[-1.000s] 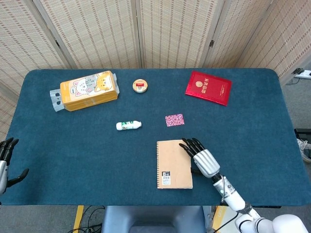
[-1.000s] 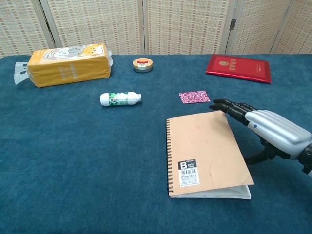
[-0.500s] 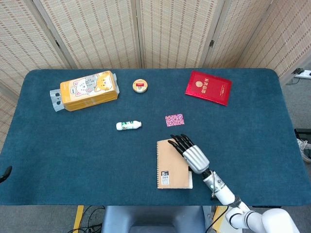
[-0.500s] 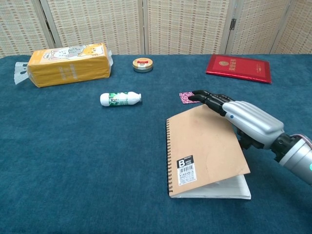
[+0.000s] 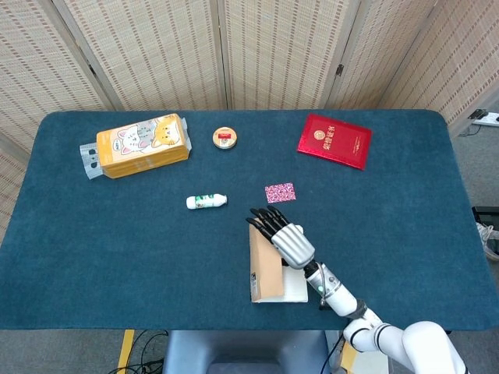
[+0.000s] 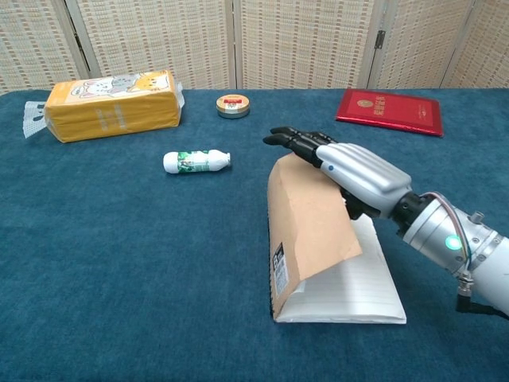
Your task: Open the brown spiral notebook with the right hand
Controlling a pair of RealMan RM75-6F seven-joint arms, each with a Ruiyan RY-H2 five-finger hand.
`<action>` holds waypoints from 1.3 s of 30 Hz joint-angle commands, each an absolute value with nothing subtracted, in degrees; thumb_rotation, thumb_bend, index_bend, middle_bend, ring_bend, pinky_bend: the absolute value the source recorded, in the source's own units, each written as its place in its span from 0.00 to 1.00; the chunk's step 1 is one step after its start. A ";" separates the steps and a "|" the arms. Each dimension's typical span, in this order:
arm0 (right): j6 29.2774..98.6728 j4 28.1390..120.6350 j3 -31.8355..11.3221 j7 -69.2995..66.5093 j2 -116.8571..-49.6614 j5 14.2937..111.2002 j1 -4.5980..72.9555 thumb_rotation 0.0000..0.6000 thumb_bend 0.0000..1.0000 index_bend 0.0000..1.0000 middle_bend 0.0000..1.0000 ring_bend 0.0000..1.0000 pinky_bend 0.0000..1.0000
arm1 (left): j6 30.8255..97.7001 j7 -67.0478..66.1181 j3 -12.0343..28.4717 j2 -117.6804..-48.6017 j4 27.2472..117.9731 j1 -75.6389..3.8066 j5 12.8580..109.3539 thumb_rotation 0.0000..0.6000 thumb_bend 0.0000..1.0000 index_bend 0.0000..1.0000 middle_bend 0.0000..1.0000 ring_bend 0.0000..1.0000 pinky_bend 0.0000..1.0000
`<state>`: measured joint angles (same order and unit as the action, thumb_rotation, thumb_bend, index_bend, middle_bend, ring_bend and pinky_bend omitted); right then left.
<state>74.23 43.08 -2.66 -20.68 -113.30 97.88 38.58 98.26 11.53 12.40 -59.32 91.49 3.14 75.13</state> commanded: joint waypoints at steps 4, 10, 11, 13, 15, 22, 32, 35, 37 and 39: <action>70.95 45.49 -3.68 -19.68 -113.83 97.52 42.07 1.00 0.34 0.00 0.00 0.00 0.00 | 92.66 16.82 13.43 -57.81 89.09 2.06 72.23 1.00 0.24 0.16 0.11 0.12 0.20; 66.11 46.89 -4.42 -19.34 -115.36 95.98 45.03 1.00 0.34 0.00 0.00 0.00 0.00 | 89.31 20.34 14.05 -57.53 86.45 1.17 71.07 1.00 0.24 0.17 0.11 0.12 0.20; 65.50 46.88 -4.56 -19.36 -115.73 95.80 45.49 1.00 0.34 0.00 0.00 0.00 0.00 | 88.98 20.55 14.09 -57.53 86.24 1.09 70.94 1.00 0.24 0.18 0.11 0.12 0.20; 64.31 46.71 -4.90 -19.25 -116.58 95.48 46.58 1.00 0.34 0.00 0.00 0.00 0.00 | 88.37 21.35 14.11 -57.43 85.92 0.99 70.90 1.00 0.24 0.18 0.11 0.12 0.20; 63.95 46.69 -5.30 -19.20 -117.17 95.33 47.42 1.00 0.34 0.00 0.00 0.00 0.00 | 88.11 21.97 14.09 -57.32 85.70 0.98 71.03 1.00 0.24 0.18 0.11 0.12 0.20; 63.93 48.08 -6.87 -16.73 -117.69 94.85 49.71 1.00 0.34 0.00 0.00 0.00 0.00 | 87.30 22.28 14.03 -57.26 85.21 0.70 71.18 1.00 0.24 0.19 0.11 0.12 0.20; 61.54 49.81 -7.52 -14.06 -117.95 92.85 50.95 1.00 0.34 0.00 0.00 0.00 0.00 | 87.75 21.37 13.98 -57.39 85.65 0.80 71.36 1.00 0.24 0.19 0.11 0.12 0.20; 60.72 49.22 -7.43 -13.73 -118.71 92.46 51.38 1.00 0.34 0.00 0.00 0.00 0.00 | 87.95 21.55 13.95 -57.30 85.82 0.93 71.55 1.00 0.24 0.19 0.11 0.12 0.20; 61.17 49.10 -7.40 -13.49 -118.95 92.54 51.46 1.00 0.34 0.00 0.00 0.00 0.00 | 88.29 21.76 13.86 -57.22 85.88 1.08 71.92 1.00 0.24 0.19 0.11 0.12 0.20; 61.48 49.33 -7.41 -13.42 -118.89 92.50 51.44 1.00 0.34 0.00 0.00 0.00 0.00 | 88.52 21.67 13.76 -57.23 85.86 1.14 72.20 1.00 0.24 0.19 0.11 0.12 0.20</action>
